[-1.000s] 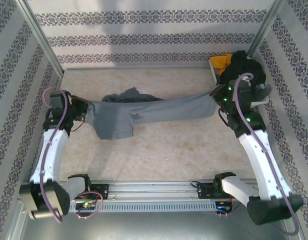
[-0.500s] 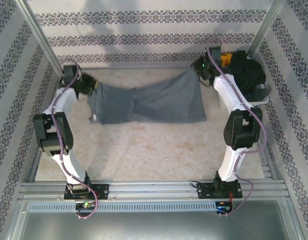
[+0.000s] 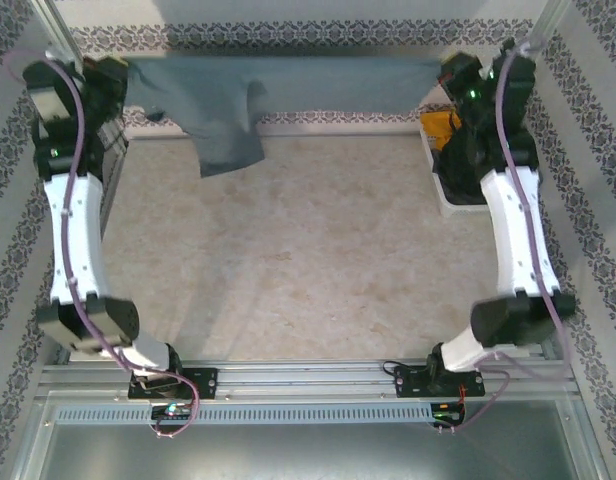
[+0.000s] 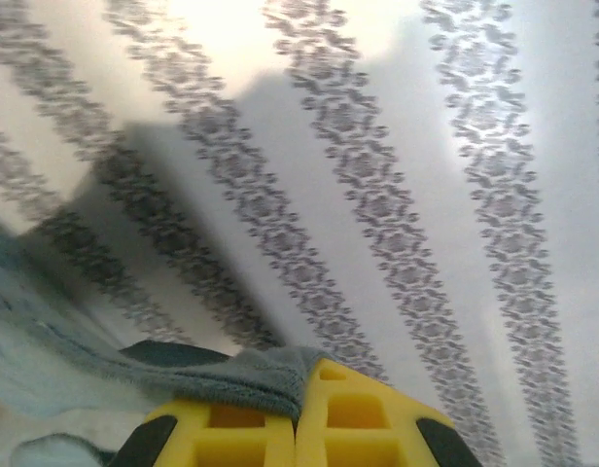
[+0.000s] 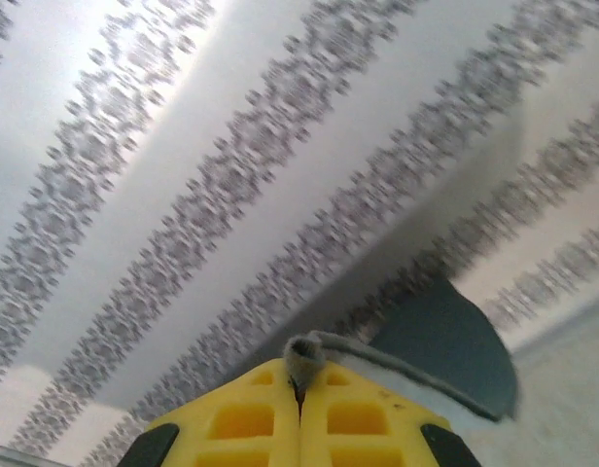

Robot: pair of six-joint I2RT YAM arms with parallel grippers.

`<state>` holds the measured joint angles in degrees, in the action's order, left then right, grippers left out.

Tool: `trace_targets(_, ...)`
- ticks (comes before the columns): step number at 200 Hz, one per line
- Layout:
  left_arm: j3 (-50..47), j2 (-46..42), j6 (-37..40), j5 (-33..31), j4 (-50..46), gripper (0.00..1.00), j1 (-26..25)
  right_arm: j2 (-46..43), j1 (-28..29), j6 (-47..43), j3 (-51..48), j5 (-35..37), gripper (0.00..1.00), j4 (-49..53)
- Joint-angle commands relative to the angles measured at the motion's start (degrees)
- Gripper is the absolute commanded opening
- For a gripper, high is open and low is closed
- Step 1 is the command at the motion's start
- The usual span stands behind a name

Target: Fold and stack the t-shirts

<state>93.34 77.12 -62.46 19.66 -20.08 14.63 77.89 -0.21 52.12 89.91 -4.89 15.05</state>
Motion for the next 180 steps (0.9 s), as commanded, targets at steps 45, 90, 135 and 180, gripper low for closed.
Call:
trace_targets(45,-43.2,-15.6,-0.8,-7.9,-12.1,0.4,-2.7,-13.8,0.7,5.6,-42.2,12.8,0.42,10.7)
trace_targets(90,-49.3,-19.8,3.1,-8.4,-19.0,0.55,-3.8,-7.8,1.1,0.7,-37.8,14.5,0.59,19.2)
trace_targets(135,-52.6,-16.9,-1.7,-7.0,-15.9,0.54,-13.3,-4.2,3.3,-2.7,-35.2,12.7,0.57,18.3)
trace_targets(180,-54.5,-9.3,-11.2,-6.5,-2.8,0.47,-25.8,2.1,3.4,-9.7,-32.7,5.3,0.54,15.0)
